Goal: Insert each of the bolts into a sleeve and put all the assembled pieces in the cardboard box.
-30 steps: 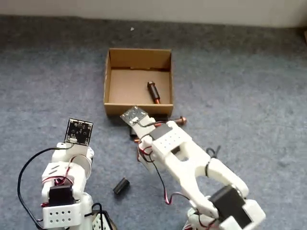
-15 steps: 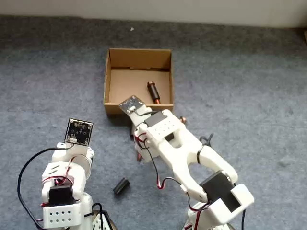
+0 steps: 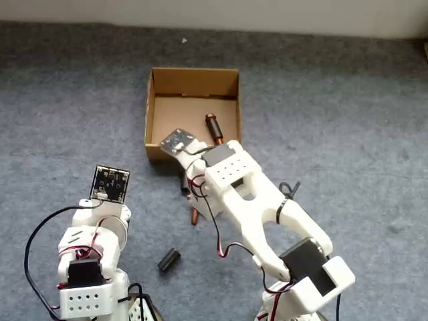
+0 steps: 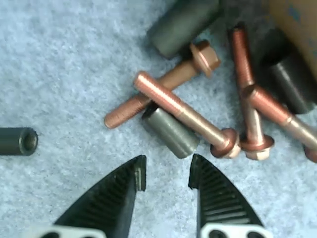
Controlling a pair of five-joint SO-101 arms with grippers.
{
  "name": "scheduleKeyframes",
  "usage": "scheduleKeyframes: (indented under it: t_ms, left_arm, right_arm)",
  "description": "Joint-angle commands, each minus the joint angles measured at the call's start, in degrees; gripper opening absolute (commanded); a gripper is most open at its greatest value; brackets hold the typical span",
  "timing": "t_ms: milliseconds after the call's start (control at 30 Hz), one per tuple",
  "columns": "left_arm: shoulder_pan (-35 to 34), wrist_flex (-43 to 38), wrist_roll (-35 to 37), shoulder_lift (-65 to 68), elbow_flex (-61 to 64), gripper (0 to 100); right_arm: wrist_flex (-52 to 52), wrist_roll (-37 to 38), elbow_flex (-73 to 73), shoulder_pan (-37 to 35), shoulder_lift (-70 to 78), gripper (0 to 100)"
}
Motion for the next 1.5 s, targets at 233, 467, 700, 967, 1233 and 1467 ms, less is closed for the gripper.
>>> scheduleKeyframes:
  t_ms: [233, 467, 700, 967, 1233, 1467]
  left_arm:
    - [0.84, -0.88, -0.53, -0.4, 1.1, 2]
    - [0.84, -0.88, -0.53, -0.4, 1.1, 2]
    - [0.84, -0.88, -0.53, -0.4, 1.1, 2]
    - [0.84, -0.88, -0.62, -0.4, 1.1, 2]
    - [0.84, -0.88, -0.62, -0.4, 1.1, 2]
    - [0.92, -1.05, -2.11, -0.4, 0.04, 2]
  right_arm:
    - [-3.91, 7.65, -1.89, -1.36, 1.8, 14.2]
    - [-4.09, 7.56, -1.98, -1.36, 9.01, 14.1]
    - [-4.18, 7.56, -1.98, -1.45, 9.36, 9.2]
    - [-1.54, 7.47, -2.33, -1.27, 8.57, 0.4]
    - [9.89, -6.86, -1.89, -0.84, -7.78, 0.6]
    - [17.45, -17.93, -0.66, 4.26, -22.29, 0.5]
